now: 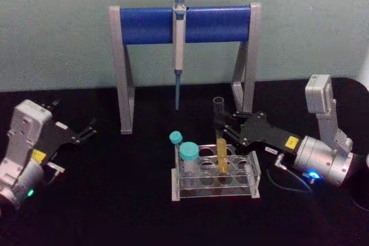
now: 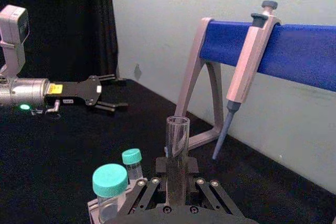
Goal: Pick up the test tube from the test tube rack, shake it, then place it back into the test tube rack.
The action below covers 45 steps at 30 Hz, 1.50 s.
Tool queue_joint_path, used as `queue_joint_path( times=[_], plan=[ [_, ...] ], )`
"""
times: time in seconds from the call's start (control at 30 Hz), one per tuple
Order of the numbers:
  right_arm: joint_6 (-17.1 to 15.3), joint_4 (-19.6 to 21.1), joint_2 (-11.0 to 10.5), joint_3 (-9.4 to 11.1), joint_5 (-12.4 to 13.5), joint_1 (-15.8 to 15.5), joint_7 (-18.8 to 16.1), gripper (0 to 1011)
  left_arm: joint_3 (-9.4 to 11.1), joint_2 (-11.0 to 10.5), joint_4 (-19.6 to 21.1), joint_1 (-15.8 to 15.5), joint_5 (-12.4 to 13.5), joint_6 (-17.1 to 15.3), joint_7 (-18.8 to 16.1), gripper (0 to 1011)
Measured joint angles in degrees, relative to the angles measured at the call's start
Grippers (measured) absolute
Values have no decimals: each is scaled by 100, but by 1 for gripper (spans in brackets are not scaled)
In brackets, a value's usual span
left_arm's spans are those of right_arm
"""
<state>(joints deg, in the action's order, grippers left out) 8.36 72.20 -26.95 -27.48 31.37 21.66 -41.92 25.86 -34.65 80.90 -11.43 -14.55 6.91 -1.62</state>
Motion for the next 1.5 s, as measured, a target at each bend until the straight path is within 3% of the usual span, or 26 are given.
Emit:
queue_joint_path(
  times=[1.3, 1.5],
  plan=[
    [-51, -59, 13, -10, -76, 2, 79, 229, 0, 0, 0, 0, 0, 0, 0, 1001],
    [-47, -59, 13, -10, -73, 2, 74, 395, 0, 0, 0, 0, 0, 0, 0, 1001]
  ],
)
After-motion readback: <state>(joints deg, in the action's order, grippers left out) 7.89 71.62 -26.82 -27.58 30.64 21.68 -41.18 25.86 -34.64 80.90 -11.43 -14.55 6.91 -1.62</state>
